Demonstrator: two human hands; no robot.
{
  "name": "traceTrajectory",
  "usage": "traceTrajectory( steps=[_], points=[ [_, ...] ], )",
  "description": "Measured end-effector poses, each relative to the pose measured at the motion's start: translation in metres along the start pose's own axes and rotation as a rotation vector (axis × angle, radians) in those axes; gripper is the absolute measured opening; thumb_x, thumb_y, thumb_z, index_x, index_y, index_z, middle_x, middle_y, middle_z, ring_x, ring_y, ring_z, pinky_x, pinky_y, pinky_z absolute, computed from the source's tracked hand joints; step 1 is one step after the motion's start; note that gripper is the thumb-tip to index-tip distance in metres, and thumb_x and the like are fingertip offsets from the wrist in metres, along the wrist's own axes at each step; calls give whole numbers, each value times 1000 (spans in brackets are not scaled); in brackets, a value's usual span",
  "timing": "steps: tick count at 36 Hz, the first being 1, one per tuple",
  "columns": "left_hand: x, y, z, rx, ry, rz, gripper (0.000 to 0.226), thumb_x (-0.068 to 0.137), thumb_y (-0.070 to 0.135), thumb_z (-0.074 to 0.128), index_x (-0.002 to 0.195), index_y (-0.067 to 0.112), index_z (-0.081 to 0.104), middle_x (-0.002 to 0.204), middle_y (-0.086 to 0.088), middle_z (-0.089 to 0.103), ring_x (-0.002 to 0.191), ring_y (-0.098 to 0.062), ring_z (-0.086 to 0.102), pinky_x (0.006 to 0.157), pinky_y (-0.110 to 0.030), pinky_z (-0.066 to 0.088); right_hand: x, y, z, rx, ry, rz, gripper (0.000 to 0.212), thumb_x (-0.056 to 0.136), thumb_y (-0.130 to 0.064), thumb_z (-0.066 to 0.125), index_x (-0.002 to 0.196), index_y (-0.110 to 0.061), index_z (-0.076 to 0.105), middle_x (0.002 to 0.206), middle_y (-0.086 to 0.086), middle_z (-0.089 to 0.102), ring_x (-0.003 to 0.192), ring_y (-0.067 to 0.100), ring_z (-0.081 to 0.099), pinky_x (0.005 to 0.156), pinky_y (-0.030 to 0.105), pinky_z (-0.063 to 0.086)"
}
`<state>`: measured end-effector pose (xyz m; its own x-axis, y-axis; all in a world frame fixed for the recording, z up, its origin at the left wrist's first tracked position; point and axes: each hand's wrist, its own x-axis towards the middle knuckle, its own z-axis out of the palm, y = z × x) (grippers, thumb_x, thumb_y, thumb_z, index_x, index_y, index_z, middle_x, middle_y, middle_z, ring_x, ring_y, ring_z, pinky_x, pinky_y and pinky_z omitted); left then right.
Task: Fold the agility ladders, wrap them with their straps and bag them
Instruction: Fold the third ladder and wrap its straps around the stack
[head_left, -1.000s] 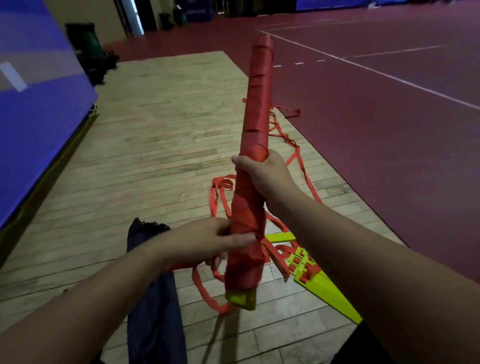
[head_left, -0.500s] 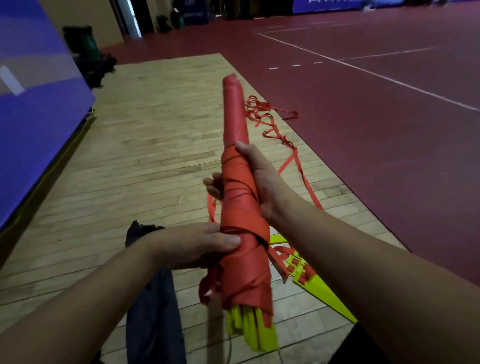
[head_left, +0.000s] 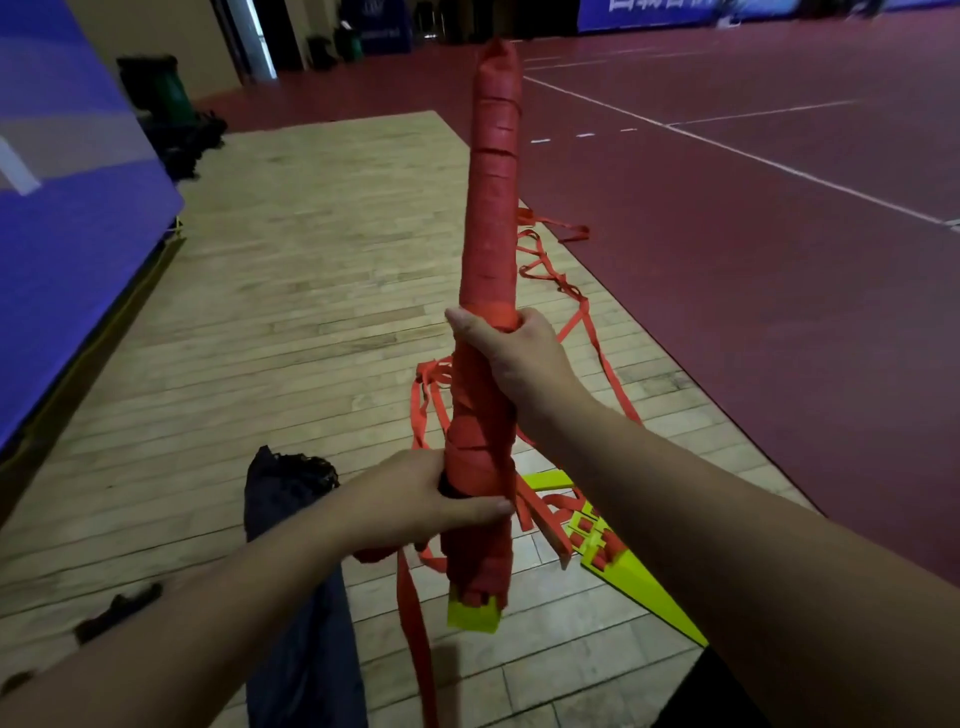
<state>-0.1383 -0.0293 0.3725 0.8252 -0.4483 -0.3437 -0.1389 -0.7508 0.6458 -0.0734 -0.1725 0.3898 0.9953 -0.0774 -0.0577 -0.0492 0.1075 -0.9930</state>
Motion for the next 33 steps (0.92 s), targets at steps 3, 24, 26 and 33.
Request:
traceTrajectory(
  steps=[3, 24, 26, 33],
  points=[
    [-2, 2, -9, -211, -22, 44, 40, 76, 62, 71, 101, 31, 67, 91, -6, 75, 67, -16, 67, 63, -25, 55, 2, -11, -6, 225, -99, 76, 66, 70, -46, 83, 116, -7, 58, 104, 17, 69, 88, 32, 71, 78, 49, 62],
    [-7, -11, -22, -578, -400, -35, 35, 97, 13, 62, 130, 0, 57, 109, -19, 68, 73, -19, 68, 67, -29, 57, 0, -12, -15, 61, -191, 108, 30, 90, -34, 72, 101, -9, 60, 79, 11, 61, 58, 21, 62, 59, 35, 57],
    [-2, -13, -17, -531, -346, -40, 29, 98, 5, 58, 127, 2, 59, 106, -20, 69, 73, -22, 67, 71, -33, 58, 0, -11, -14, 2, -131, 22, 29, 89, -32, 74, 105, -13, 61, 84, 8, 63, 64, 20, 63, 64, 38, 59],
    [2, -12, -15, -326, -210, -10, 18, 98, 7, 56, 114, 5, 64, 85, -11, 64, 69, -19, 61, 69, -35, 51, 16, -2, -16, -351, 75, -254, 43, 81, -45, 75, 110, -17, 58, 91, 4, 66, 71, 14, 68, 63, 36, 61]
  ],
)
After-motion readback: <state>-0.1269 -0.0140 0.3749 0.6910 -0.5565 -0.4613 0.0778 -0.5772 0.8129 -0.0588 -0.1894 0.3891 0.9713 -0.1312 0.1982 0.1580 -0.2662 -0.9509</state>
